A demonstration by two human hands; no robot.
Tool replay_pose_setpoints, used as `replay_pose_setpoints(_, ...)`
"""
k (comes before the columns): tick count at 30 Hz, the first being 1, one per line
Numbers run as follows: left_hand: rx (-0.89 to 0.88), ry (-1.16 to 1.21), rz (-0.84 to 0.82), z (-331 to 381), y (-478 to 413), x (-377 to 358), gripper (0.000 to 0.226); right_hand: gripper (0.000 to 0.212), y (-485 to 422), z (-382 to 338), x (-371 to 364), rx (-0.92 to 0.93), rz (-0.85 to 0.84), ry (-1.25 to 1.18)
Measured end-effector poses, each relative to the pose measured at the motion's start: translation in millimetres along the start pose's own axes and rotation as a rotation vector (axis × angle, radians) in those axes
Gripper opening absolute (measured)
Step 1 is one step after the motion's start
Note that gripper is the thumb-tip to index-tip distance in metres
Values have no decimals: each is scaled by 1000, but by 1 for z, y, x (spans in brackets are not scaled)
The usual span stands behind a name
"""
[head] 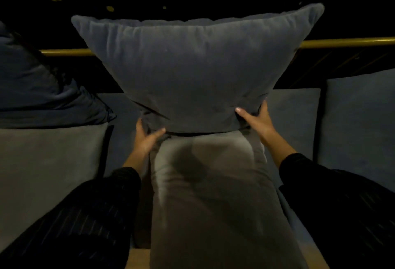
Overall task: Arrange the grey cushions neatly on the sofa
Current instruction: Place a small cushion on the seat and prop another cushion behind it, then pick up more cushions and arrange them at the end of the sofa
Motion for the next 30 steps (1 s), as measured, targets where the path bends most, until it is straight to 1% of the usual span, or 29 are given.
replay_pose_setpoints(1, 55, -43, -11, -24, 9, -1, 104, 124, 7, 19, 4, -60, 12, 104)
replay_pose_setpoints(3, 227, -75, -23, -74, 25, 0, 113, 125, 30, 72, 17, -244, 24, 279)
replay_pose_setpoints(5, 435, 69, -55, -109, 38, -1, 111, 123, 60, 115, 25, -405, 14, 255)
replay_pose_setpoints(7, 540, 190, -127, -122, 48, -6, 115, 122, 73, 131, 25, -444, -6, 195)
replay_pose_setpoints(9, 492, 215, -130, -111, 59, -9, 101, 113, 79, 129, 23, -420, -13, 152)
replay_pose_setpoints(11, 377, 195, -79, -95, 69, -9, 79, 100, 87, 123, 26, -380, -3, 113)
replay_pose_setpoints(12, 336, 185, -72, -90, 73, -8, 74, 93, 91, 122, 28, -364, 4, 88)
replay_pose_setpoints(14, 262, 170, -74, -80, 76, -4, 79, 87, 101, 118, 31, -318, 2, 50)
replay_pose_setpoints(17, 208, 186, -91, -79, 65, 6, 91, 83, 108, 117, 25, -244, -19, -9)
replay_pose_setpoints(19, 194, 155, -115, -78, 60, 8, 88, 84, 110, 123, 20, -236, -33, -56)
replay_pose_setpoints(21, 181, 90, -143, -81, 57, 4, 85, 91, 109, 130, 15, -232, -56, -61)
replay_pose_setpoints(23, 111, -16, -152, -81, 50, -2, 89, 99, 102, 134, 9, -215, -99, 2)
replay_pose_setpoints(24, 65, -106, -132, -80, 46, -5, 91, 101, 97, 136, 6, -198, -121, 63)
replay_pose_setpoints(26, 35, -379, -37, -76, 45, -10, 88, 105, 86, 138, -2, -168, -125, 247)
replay_pose_setpoints(28, 39, -606, 54, -67, 60, -21, 78, 107, 83, 140, -7, -170, -79, 431)
replay_pose_setpoints(30, 15, -770, 113, -53, 90, -41, 72, 101, 92, 134, -7, -191, -7, 538)
Point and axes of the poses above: each hand's wrist, its own y-axis away from the middle knuckle, its own x-axis out of the back of the hand, z = x × y, the point moved 5 cm from there along -y, towards the middle knuckle, and after that the axes turned 6 degrees about z, right-handed, at the moved point
